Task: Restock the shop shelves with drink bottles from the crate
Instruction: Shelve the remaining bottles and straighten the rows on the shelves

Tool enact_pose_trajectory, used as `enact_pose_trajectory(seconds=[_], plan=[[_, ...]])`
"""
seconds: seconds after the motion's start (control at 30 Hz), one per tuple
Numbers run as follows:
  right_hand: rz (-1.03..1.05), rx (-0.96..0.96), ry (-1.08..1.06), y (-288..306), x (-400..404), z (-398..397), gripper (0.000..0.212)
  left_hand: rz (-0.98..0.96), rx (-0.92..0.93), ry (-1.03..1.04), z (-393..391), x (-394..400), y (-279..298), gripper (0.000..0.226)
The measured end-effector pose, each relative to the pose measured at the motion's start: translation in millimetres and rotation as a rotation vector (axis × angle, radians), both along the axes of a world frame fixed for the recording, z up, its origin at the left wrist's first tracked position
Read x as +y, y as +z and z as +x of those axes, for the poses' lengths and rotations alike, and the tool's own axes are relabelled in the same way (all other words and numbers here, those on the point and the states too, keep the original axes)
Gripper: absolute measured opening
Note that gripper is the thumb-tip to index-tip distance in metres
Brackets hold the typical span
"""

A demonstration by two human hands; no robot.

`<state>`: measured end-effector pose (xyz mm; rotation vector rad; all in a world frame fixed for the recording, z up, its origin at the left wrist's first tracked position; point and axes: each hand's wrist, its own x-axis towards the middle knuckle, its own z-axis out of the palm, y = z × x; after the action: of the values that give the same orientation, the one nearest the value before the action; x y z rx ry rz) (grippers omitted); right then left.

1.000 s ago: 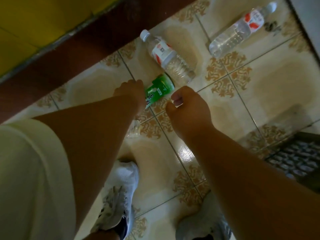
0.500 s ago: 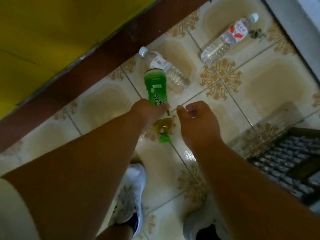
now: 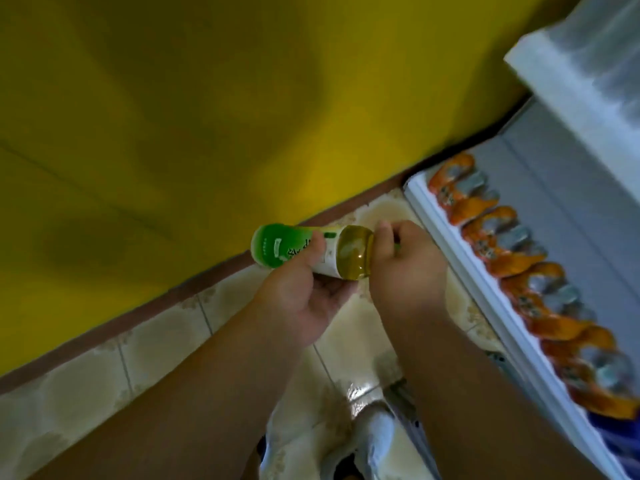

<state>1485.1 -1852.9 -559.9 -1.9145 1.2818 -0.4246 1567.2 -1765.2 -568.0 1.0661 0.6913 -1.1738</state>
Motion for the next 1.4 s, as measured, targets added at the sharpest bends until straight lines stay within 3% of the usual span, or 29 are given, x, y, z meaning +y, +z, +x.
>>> enact_pose_trajectory(seconds=[0.1, 0.23, 0.33, 0.4, 0.43, 0.5, 0.6, 0.77, 0.97, 1.13, 1.4], plan=[[-0.154, -0.062, 0.077, 126, -12, -3, 0.041, -0.109, -0.015, -0.086, -3, 2, 113, 0.075], [-0.306, -0.08, 0.171, 277, -30, -11, 0.049, -0.178, -0.283, -0.428, -16, 11, 243, 0.082], [-0.447, -0.059, 0.231, 378, -40, -27, 0.051, -0.095, -0.868, -0.582, -31, 34, 310, 0.055], [-0.55, -0.038, 0.255, 443, -38, -42, 0.05, 0.013, -1.37, -0.481, -36, 49, 347, 0.029], [-0.586, -0.033, 0.267, 468, -36, -47, 0.049, 0.06, -1.567, -0.423, -36, 51, 361, 0.026], [-0.656, -0.006, 0.266, 516, -26, -55, 0.044, 0.074, -1.844, -0.475, -29, 46, 389, 0.051], [-0.75, 0.03, 0.27, 570, -2, -61, 0.038, -0.038, -1.848, -0.729, -18, 34, 431, 0.077], [-0.84, -0.003, 0.127, 614, 36, -67, 0.038, -0.308, -1.847, -0.742, -11, 30, 466, 0.062], [-0.667, -0.278, -0.24, 611, 80, -70, 0.033, -0.52, -1.753, -0.719, -23, 51, 484, 0.057], [-0.247, -0.652, -0.315, 603, 116, -85, 0.038, -0.587, -1.724, -0.697, -61, 71, 509, 0.057], [-0.363, -0.747, -0.393, 636, 173, -169, 0.029, -0.76, -1.643, -0.877, -136, 111, 544, 0.061]])
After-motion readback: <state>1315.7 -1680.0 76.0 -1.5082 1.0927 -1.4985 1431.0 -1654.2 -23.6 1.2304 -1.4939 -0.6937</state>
